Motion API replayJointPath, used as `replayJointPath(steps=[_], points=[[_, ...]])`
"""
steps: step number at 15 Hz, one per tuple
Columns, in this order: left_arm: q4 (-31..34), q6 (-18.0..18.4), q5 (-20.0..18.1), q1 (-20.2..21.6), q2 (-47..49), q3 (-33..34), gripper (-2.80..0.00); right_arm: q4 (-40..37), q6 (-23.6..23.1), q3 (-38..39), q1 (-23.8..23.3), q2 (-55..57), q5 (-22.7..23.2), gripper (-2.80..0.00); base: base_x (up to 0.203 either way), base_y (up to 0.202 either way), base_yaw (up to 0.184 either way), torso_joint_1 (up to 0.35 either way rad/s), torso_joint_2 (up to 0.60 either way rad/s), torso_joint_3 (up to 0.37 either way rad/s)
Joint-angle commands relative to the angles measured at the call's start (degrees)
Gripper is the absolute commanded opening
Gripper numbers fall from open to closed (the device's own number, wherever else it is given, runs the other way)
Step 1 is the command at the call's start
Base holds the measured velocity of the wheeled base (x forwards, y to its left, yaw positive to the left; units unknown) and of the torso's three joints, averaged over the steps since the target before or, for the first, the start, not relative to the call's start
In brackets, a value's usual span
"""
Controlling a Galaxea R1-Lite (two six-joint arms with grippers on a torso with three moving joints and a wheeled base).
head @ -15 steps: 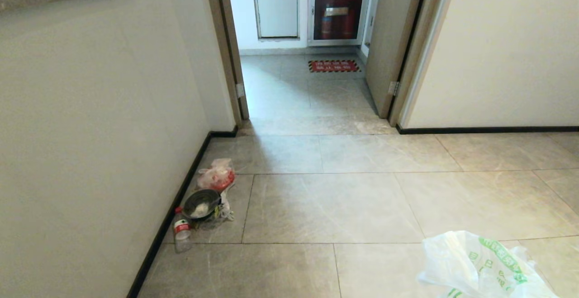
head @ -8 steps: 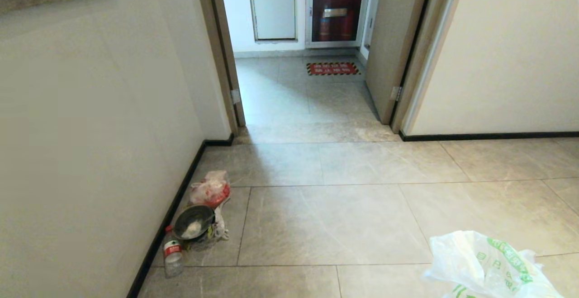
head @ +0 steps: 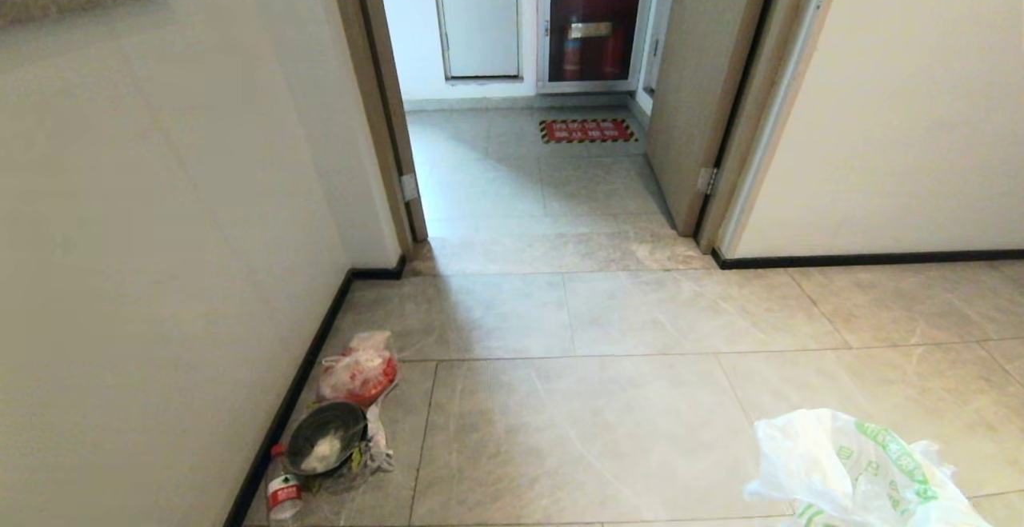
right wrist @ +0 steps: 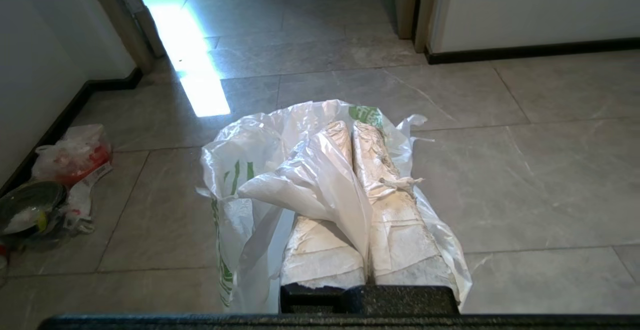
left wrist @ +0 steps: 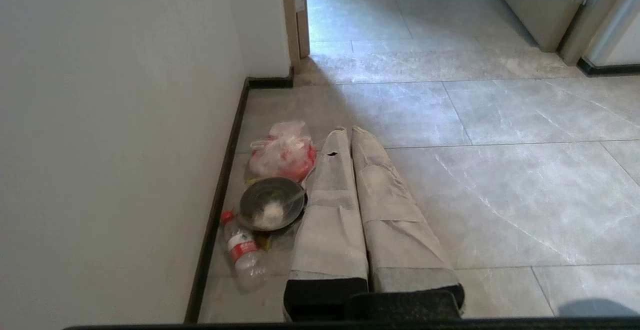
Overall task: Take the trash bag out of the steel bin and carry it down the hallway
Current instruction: Put the trash bag at the door
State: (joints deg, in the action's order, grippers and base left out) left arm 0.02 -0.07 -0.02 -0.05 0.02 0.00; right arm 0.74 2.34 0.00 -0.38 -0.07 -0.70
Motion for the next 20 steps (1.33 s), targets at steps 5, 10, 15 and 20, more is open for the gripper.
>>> replayJointPath(steps=[5,10,15,20], points=[[-0.11,-0.10,0.02,0.05,-0.02,0.00,-2.80,0.05,0.04,0.09,0.06,-0.01,0.00,-2.80,0.065,-0.006,-0.001,0.001,0.00,0.001],[-0.10,-0.10,0.10,0.05,-0.02,0.00,-2.80,0.05,0.03,0.09,0.12,-0.01,0.00,-2.80,0.042,-0.142,-0.009,0.002,0.00,0.001],[-0.09,-0.10,0.02,0.05,-0.02,0.00,-2.80,0.05,0.03,0.09,0.03,-0.01,0.00,-2.80,0.184,-0.158,-0.013,0.001,0.00,0.003],[-0.02,-0.10,0.02,0.05,-0.02,0.00,-2.80,0.01,-0.05,0.09,0.09,-0.01,0.00,-2.80,0.124,-0.014,-0.004,0.003,0.00,0.001]])
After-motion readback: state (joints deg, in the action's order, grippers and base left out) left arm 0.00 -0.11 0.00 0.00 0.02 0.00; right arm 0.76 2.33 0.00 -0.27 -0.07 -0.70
